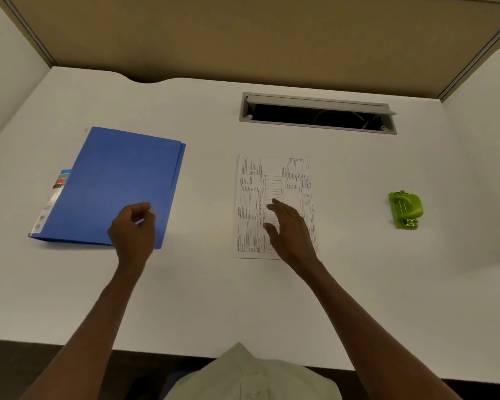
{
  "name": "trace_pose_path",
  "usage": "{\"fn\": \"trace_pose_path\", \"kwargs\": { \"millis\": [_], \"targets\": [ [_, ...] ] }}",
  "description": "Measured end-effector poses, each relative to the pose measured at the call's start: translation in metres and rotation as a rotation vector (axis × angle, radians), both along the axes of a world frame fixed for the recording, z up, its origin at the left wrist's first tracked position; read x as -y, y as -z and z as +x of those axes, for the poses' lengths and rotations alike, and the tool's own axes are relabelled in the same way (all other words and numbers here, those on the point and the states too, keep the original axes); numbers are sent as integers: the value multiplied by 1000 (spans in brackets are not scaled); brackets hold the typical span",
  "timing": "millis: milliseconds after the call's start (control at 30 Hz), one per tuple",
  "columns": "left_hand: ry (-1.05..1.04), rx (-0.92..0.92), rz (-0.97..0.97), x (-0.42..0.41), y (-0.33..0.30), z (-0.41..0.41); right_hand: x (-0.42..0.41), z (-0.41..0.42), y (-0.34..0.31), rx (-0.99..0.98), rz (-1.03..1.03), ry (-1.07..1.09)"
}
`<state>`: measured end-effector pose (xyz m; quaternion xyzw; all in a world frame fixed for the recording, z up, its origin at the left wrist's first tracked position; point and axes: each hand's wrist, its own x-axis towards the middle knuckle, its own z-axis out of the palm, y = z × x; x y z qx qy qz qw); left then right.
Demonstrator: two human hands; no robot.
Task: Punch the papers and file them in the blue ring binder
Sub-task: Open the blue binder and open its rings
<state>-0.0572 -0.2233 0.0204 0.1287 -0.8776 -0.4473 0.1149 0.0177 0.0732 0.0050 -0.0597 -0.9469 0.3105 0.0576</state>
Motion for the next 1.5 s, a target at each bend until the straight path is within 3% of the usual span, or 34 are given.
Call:
{"fn": "trace_pose_path", "kwargs": {
  "millis": [167,467,700,967,1267,1367,1500],
  "targets": [
    [-17,-30,-175,52,-10,-33,37,1,-7,6,-7,-56],
    [15,354,-310,118,2,-81,120,-39,5,93,-163,51],
    [-56,406,-356,154,10,-93,200,-78,13,243,-273,104],
    [111,406,-282,169,12,-96,238,-88,12,256,-315,214],
    [382,397,-237,131,15,-66,211,-80,15,233,-233,449],
    [474,447,-284,124,19,-52,205,-78,15,225,-195,445],
    [620,500,-498,121,22,-44,197,-76,11,232,-169,446]
  ]
}}
